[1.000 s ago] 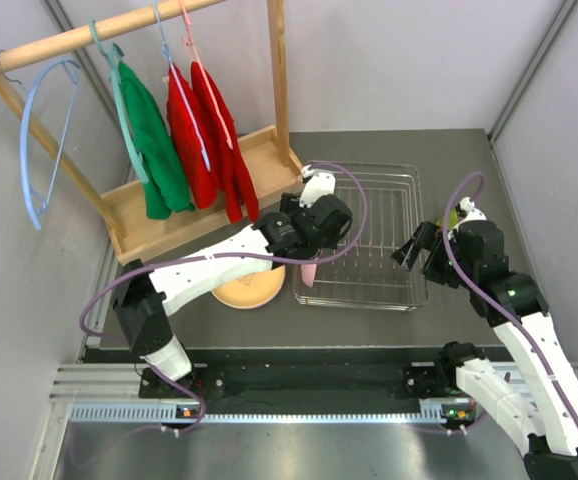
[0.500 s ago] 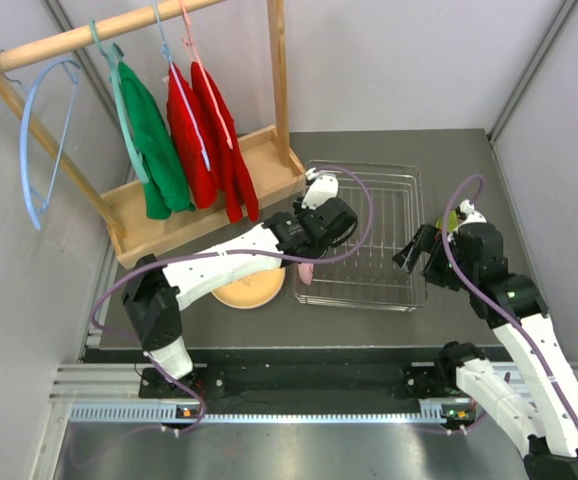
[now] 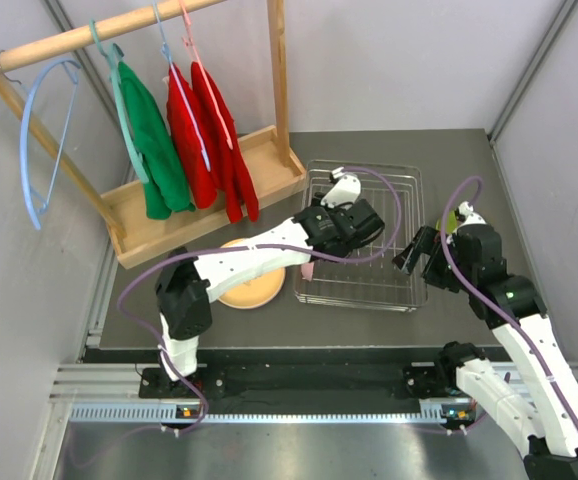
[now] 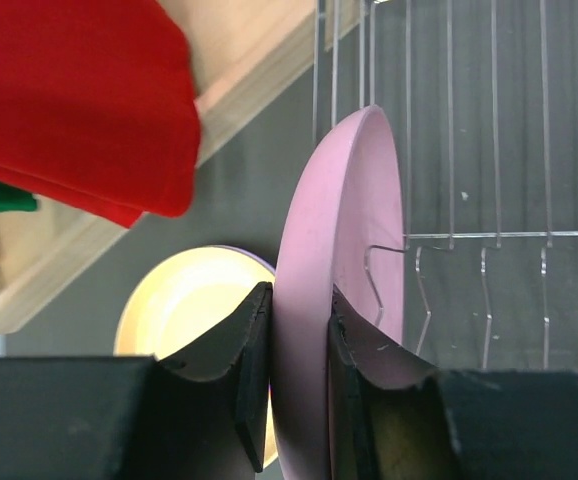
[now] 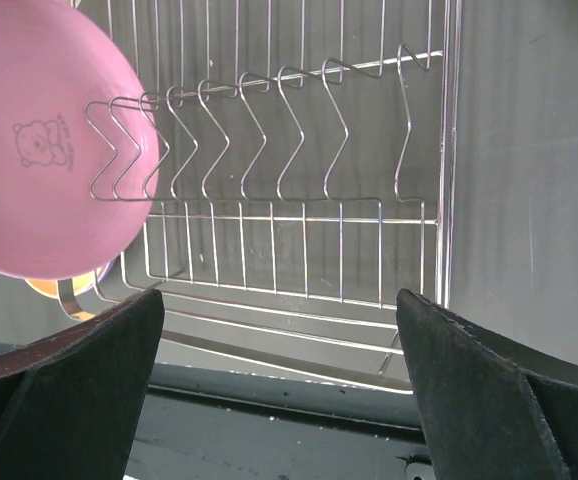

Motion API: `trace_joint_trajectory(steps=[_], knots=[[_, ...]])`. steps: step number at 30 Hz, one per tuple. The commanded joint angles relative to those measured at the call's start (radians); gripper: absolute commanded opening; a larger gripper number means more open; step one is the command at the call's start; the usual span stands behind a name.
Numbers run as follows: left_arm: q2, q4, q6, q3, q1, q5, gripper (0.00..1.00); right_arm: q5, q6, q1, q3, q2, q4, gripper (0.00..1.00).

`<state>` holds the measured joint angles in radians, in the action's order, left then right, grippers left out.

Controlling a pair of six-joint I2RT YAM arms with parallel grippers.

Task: Load the plates into the dish rack
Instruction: Pick up the plate from the dish rack.

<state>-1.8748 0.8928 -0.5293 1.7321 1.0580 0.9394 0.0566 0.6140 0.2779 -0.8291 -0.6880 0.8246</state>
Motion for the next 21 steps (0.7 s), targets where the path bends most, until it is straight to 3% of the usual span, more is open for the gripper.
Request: trace_joint_trajectory(steps=[1, 21], knots=[[-0.014, 0.087, -0.023, 0.101, 0.02, 0.156, 0.0, -0.014, 0.003, -0.009, 0.002, 0.013, -0.013, 0.99], [0.115, 0.078, 0.022, 0.178, 0.02, 0.206, 0.0, -0.032, 0.026, -0.011, -0.001, 0.025, -0.008, 0.99]])
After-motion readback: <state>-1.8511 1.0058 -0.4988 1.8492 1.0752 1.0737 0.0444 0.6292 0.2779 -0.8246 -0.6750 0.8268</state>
